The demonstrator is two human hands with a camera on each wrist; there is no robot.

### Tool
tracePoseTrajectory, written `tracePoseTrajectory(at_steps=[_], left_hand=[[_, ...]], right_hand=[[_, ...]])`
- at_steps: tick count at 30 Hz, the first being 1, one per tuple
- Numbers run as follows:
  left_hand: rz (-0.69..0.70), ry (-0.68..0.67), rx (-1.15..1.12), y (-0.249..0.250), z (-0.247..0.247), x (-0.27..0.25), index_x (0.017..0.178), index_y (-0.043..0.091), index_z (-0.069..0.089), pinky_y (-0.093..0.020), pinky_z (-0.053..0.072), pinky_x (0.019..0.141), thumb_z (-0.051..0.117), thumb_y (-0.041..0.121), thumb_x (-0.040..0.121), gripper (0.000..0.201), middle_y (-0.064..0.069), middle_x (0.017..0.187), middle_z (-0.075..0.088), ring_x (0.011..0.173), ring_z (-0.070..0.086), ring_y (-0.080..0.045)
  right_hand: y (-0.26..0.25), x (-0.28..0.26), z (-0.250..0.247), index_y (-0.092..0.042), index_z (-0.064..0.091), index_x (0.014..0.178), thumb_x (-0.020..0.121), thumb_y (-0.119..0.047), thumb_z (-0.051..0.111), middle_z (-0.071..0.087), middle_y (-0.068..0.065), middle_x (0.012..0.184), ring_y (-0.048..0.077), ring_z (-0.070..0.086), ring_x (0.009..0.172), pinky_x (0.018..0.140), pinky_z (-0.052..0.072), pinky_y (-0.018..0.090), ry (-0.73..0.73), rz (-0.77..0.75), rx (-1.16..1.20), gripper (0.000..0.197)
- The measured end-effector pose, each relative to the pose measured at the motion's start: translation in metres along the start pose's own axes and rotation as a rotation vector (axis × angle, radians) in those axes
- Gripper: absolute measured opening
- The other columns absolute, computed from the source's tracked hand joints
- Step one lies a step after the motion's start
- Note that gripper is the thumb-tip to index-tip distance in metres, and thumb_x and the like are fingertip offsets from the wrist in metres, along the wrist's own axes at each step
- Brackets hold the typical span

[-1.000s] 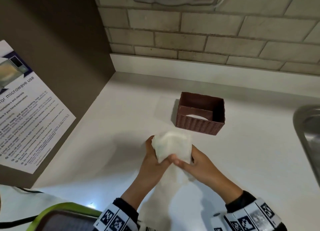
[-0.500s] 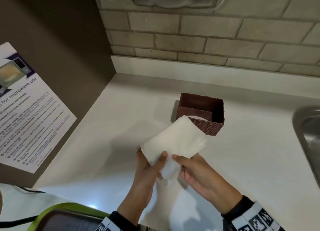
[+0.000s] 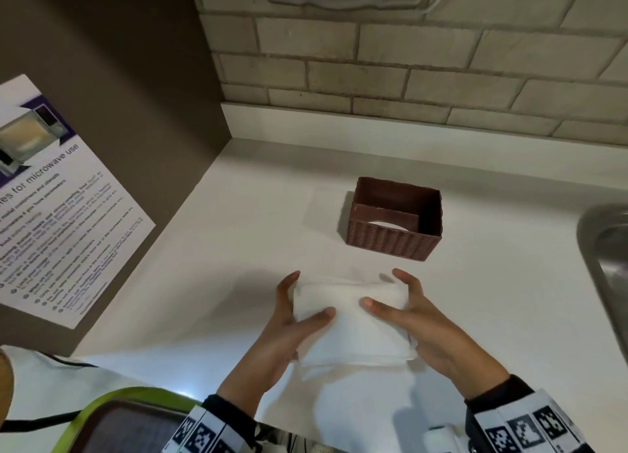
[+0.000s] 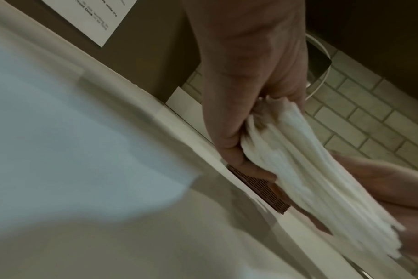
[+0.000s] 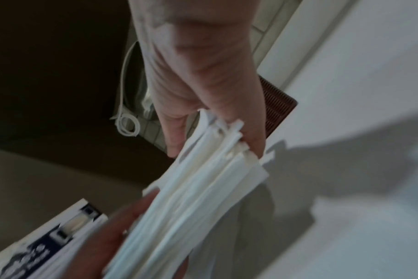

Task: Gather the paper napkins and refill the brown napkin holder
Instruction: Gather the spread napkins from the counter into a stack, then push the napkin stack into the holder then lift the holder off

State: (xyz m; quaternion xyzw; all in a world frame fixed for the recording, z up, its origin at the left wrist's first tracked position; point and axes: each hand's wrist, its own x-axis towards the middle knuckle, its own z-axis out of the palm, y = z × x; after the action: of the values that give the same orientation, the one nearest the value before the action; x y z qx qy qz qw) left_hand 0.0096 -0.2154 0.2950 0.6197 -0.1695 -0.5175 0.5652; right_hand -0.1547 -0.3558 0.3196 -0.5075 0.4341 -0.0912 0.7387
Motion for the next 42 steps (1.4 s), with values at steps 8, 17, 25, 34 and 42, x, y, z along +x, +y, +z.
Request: tracePoseTrajectory(at_steps=[8,17,25,34,42], left_hand=[[0.396,-0.047,0.388,-0.003,-0.008,0.001,0.138,0.034,0.017,-0.009,0.047,0.086,0.079,-0.006,0.075,0.098,0.016,0.114,0.063,0.104,0.061,0.007],[0.458,0.034,0.484,-0.027,-0.005,0.019,0.132,0.048,0.019,-0.012,0.047,0.084,0.077,0.026,0.064,0.092,0.017,0.095,0.066,0.083,0.065,0.004],[0.538,0.128,0.504,-0.011,0.004,0.011,0.111,0.043,0.056,-0.027,0.052,0.089,0.059,0.046,0.083,0.028,0.007,0.109,0.069,0.103,0.066,-0.01],[0.488,0.268,0.494,0.013,0.029,0.016,0.083,0.031,0.049,-0.016,0.034,0.052,0.048,0.023,0.101,0.019,0.006,0.058,0.042,0.053,0.039,-0.004],[-0.001,0.122,-0.213,0.029,0.03,0.02,0.102,0.028,0.05,-0.031,0.049,0.076,0.064,0.039,0.088,0.022,0.004,0.096,0.068,0.089,0.062,-0.014]], right_hand=[[0.004,-0.014,-0.014,-0.014,0.057,0.115,0.071,0.007,0.076,0.07,-0.004,0.094,-0.003,0.067,0.082,0.07,0.052,0.012,-0.09,-0.245,-0.241,0.052],[0.029,0.005,-0.008,-0.02,0.058,0.115,0.075,-0.009,0.074,0.07,-0.002,0.107,0.01,0.065,0.099,0.086,0.051,0.023,-0.014,-0.319,-0.377,0.045],[0.021,0.002,-0.012,-0.027,0.058,0.115,0.077,-0.018,0.078,0.071,-0.009,0.109,-0.001,0.066,0.102,0.081,0.046,0.009,0.039,-0.316,-0.309,0.043],[0.003,-0.007,-0.003,-0.055,0.037,0.109,0.086,-0.036,0.062,0.064,-0.019,0.102,-0.002,0.065,0.09,0.079,0.053,0.017,0.143,-0.419,-0.264,0.039],[-0.005,-0.007,-0.007,-0.036,0.045,0.108,0.095,-0.042,0.046,0.064,-0.001,0.091,0.015,0.061,0.074,0.062,0.052,0.026,0.275,-0.269,-0.142,0.014]])
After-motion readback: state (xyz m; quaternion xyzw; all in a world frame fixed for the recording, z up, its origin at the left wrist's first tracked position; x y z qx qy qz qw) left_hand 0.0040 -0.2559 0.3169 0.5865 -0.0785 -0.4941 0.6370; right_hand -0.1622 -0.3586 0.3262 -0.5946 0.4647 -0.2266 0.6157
